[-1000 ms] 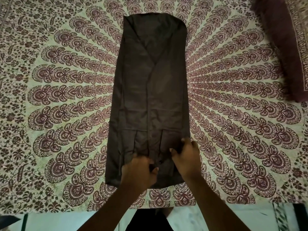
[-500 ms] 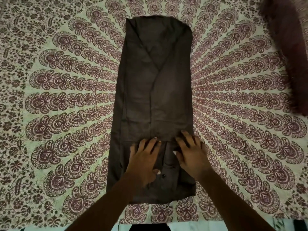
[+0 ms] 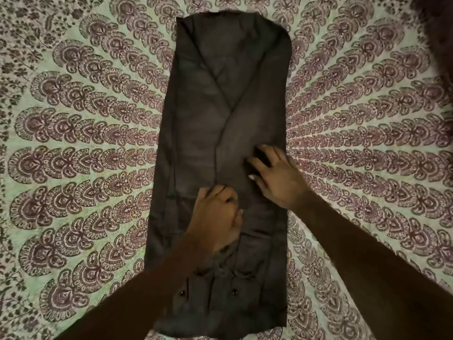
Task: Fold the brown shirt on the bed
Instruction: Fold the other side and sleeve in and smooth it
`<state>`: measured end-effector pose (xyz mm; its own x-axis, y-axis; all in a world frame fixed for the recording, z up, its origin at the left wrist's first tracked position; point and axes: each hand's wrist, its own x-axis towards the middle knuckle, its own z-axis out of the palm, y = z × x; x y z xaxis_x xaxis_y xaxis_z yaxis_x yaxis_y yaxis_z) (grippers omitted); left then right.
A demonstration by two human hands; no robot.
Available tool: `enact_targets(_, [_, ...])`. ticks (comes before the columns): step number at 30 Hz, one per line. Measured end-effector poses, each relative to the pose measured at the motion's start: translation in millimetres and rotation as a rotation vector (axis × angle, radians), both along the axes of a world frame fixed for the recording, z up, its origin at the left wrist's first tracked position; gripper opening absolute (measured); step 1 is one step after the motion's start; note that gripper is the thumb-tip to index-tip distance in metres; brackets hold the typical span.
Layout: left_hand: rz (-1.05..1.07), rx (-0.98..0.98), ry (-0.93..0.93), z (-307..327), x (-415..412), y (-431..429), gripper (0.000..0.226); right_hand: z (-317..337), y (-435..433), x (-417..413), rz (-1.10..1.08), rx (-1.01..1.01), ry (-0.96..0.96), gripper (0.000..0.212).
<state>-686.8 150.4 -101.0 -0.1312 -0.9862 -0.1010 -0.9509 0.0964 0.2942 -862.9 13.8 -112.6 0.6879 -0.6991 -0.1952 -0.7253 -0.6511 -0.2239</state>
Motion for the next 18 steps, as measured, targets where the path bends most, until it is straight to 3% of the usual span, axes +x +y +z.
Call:
enact_targets(3, [0.102,-0.069,-0.049,1.1,2.1,-57.6,0.037,-2.0,-30.0,5.4,0.047,-0.045,-0.001,0.051])
enact_targets(7, [0.136,0.036,-0.153,-7.3,21.6,-121.3,0.066,-6.4,-67.5,5.3,0.117,-0.076,0.004,0.048])
enact_targets(18, [0.067,0.038,-0.103,-42.4,44.1,-125.6,0.065,-24.8,-197.6,19.4,0.272,-0.1,-0.016,0.055])
